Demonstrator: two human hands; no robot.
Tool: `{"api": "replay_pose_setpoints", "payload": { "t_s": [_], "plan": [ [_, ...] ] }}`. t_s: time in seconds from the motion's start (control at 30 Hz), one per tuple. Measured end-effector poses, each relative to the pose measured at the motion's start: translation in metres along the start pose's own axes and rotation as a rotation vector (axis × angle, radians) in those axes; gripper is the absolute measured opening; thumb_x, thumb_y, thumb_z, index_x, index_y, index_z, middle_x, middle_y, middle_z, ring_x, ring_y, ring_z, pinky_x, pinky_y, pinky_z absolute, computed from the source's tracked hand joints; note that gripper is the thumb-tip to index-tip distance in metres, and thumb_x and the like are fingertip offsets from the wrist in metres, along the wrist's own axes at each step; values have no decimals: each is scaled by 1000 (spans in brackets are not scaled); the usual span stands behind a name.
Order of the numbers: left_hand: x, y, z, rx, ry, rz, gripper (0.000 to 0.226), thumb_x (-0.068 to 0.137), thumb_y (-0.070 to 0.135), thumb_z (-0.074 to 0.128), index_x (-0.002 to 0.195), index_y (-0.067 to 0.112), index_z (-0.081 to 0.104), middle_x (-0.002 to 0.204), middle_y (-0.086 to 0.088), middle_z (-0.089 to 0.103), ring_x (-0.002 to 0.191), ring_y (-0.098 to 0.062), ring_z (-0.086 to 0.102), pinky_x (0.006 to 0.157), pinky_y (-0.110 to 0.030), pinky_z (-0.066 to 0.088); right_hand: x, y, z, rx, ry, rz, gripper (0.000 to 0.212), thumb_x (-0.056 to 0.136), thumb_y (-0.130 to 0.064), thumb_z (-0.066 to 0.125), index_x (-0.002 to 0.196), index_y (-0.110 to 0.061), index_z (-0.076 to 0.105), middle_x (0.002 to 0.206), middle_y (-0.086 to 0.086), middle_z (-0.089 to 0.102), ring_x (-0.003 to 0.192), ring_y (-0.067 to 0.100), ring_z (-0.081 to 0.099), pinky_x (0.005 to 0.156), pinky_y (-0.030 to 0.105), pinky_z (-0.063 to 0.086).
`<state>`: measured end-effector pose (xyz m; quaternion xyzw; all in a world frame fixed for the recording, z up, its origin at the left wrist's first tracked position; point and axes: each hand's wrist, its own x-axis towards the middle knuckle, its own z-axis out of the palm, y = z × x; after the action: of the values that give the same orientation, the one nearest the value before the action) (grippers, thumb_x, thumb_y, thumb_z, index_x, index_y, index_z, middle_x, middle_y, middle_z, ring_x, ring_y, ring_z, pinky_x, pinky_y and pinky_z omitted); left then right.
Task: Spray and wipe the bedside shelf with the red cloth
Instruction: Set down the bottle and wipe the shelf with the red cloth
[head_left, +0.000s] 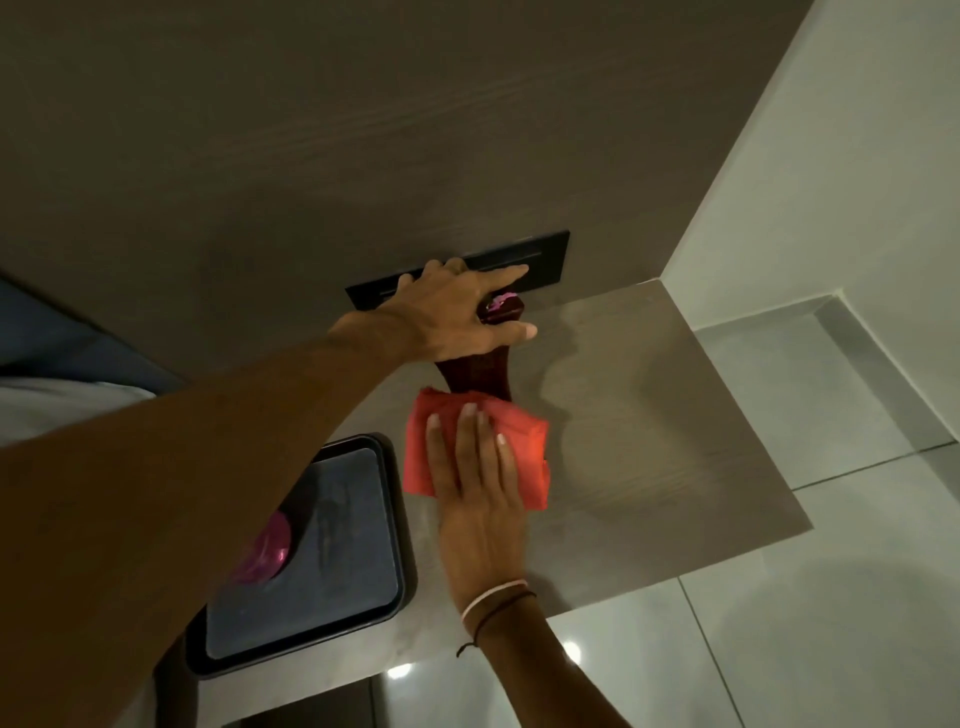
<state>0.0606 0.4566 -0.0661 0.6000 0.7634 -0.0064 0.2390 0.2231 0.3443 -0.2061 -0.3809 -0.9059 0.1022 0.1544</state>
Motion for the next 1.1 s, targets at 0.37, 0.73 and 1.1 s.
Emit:
{"api": "replay_pose_setpoints", "payload": {
  "t_s": [0.37, 0.73, 1.1],
  "plan": [
    [-5, 0, -2, -13, 14, 15, 84, 82, 79, 44, 156, 50, 18, 154, -20, 39, 144, -40, 32, 113, -63, 24, -23, -6, -16, 446, 365, 415, 57, 107, -37, 34, 161, -22, 24, 172, 2, 13, 155, 32, 24, 113, 64, 43],
    [-5, 1, -3, -35, 20, 9, 81, 84, 76, 47, 156, 49, 21, 154, -20, 38, 144, -40, 31, 115, -63, 23, -29, 17, 8, -30, 19, 9, 58, 93, -8, 36, 148, -13, 53, 157, 19, 48, 144, 38, 46, 110, 57, 50],
    [-9, 5, 1, -10, 30, 35, 83, 82, 78, 45, 156, 49, 21, 154, -19, 38, 142, -40, 33, 113, -64, 25, 3, 27, -19, 295, 236, 119, 56, 111, -36, 21, 153, -4, 39, 161, 23, 40, 152, 36, 34, 120, 57, 37]
  ]
}}
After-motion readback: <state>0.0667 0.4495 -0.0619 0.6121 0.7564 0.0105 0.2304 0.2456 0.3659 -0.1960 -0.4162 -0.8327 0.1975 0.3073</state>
